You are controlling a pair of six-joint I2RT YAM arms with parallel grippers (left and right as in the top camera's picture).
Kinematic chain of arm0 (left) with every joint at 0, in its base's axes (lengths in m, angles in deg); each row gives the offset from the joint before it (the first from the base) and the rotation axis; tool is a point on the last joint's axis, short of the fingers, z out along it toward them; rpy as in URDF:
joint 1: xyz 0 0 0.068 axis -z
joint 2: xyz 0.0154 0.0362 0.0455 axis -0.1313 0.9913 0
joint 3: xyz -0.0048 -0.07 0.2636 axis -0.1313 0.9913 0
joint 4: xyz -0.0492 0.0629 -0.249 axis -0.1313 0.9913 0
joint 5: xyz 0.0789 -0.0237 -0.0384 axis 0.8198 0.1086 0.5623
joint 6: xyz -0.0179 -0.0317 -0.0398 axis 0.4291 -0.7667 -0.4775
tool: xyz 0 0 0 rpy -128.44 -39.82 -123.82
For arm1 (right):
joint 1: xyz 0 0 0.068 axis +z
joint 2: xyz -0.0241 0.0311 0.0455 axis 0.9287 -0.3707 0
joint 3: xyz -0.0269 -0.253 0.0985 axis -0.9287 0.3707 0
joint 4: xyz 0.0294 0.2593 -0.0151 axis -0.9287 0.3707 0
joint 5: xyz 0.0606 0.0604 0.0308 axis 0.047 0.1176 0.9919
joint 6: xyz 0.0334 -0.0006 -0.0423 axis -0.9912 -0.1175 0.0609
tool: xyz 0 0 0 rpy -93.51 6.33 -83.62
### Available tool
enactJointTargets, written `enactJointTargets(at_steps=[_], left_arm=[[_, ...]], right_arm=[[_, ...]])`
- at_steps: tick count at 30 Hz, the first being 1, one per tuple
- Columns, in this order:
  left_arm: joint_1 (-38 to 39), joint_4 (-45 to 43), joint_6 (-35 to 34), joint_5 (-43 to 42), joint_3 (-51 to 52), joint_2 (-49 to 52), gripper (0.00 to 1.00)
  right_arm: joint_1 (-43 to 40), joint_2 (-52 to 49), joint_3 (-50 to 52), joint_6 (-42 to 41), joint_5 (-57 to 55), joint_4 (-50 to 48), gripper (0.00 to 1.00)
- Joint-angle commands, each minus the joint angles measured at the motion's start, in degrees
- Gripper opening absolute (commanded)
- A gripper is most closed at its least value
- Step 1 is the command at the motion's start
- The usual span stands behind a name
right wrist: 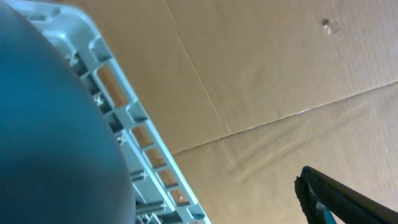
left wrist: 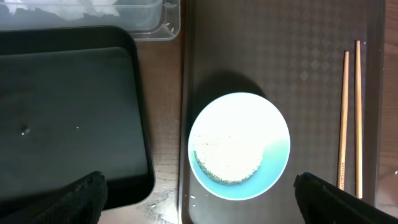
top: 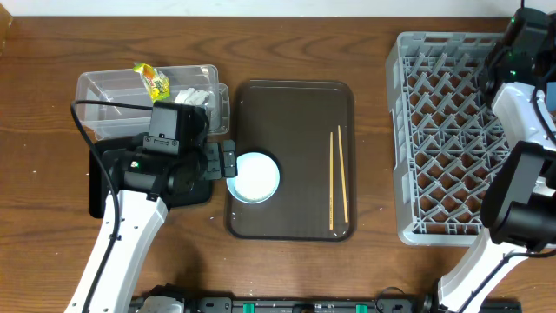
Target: Sort waste into correct bins and load items into the dishwasher rack
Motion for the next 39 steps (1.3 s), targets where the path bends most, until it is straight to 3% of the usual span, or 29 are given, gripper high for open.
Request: enactJointTargets(at_steps=[1, 10, 15, 19, 29, 39], left_arm=[[-0.1, 0.0, -0.7, 0.5, 0.3, 0.1, 0.99], [-0.1, 0.1, -0.7, 0.5, 0.3, 0.1, 0.99], [-0.1, -0.4, -0.7, 0.5, 0.3, 0.1, 0.99], [0.1, -2.3, -0.8, 0.3, 0.3, 0.3, 0.99], [7.3, -7.4, -0.8, 0.3, 0.3, 6.4, 0.99], [16.3, -8.3, -0.8, 0.3, 0.3, 18.7, 0.99]], right_arm=[[2.4, 5.6, -0.3, -3.5, 8.0, 6.2, 0.98], [4.1, 10.5, -0.3, -20.8, 54.1, 30.2, 0.98], [4.6, 12.0, -0.3, -28.2, 70.1, 37.0, 0.89], [6.5, 12.5, -0.3, -31.7, 79.7, 41.4, 0.88], [17.8, 12.5, -0.3, -32.1, 81.2, 48.9, 0.89], [20.8, 12.5, -0.3, -32.1, 81.3, 52.2, 0.87]])
